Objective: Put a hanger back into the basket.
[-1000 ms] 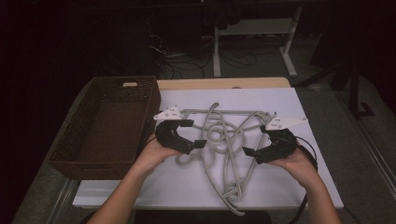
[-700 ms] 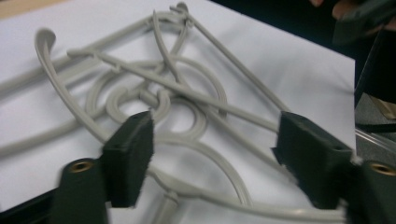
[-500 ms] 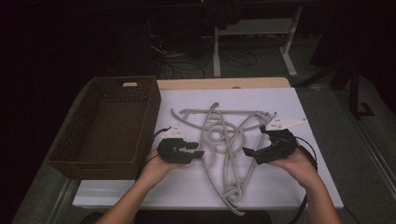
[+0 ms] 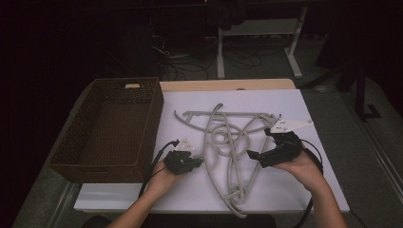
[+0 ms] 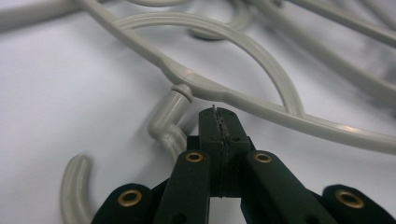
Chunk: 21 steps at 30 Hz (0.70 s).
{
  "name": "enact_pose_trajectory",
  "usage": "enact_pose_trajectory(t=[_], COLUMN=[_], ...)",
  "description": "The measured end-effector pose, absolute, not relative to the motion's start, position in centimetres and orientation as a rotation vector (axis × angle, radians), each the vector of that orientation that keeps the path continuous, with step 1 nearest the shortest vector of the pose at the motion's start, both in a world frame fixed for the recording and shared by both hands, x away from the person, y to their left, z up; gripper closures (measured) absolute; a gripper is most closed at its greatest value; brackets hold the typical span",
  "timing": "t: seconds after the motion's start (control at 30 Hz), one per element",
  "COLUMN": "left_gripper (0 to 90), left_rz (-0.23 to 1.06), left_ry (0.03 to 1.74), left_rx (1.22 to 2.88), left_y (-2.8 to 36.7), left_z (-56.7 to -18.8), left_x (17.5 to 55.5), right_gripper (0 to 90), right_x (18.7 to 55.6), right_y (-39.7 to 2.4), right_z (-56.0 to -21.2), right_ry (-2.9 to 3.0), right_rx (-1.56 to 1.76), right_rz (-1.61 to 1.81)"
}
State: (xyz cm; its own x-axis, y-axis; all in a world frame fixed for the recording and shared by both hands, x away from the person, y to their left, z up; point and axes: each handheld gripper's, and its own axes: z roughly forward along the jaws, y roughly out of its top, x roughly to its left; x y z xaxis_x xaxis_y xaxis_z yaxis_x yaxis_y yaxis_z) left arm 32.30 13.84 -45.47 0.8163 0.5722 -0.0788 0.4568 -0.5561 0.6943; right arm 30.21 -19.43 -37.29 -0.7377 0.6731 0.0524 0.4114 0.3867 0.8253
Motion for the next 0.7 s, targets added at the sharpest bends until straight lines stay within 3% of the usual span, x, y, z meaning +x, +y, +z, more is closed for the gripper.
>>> enact_pose_trajectory(t=[0.5,0.7], left_gripper=[89.8,78.2], left_rz=[0.369,0.337], left_ry=[0.901,0.971], left_rx=[2.233,2.159], left_y=[15.1,15.8], left_z=[-45.4,-45.2], left_x=[37.1,37.6], right_gripper=[0.0,0.0], right_x=[30.2,30.3], right_y=[-19.3,-19.2], right_z=[-37.5,-37.6], right_ry=[2.369,2.374], right_rx=[0.949,0.948], right_rz=[1.261,1.254])
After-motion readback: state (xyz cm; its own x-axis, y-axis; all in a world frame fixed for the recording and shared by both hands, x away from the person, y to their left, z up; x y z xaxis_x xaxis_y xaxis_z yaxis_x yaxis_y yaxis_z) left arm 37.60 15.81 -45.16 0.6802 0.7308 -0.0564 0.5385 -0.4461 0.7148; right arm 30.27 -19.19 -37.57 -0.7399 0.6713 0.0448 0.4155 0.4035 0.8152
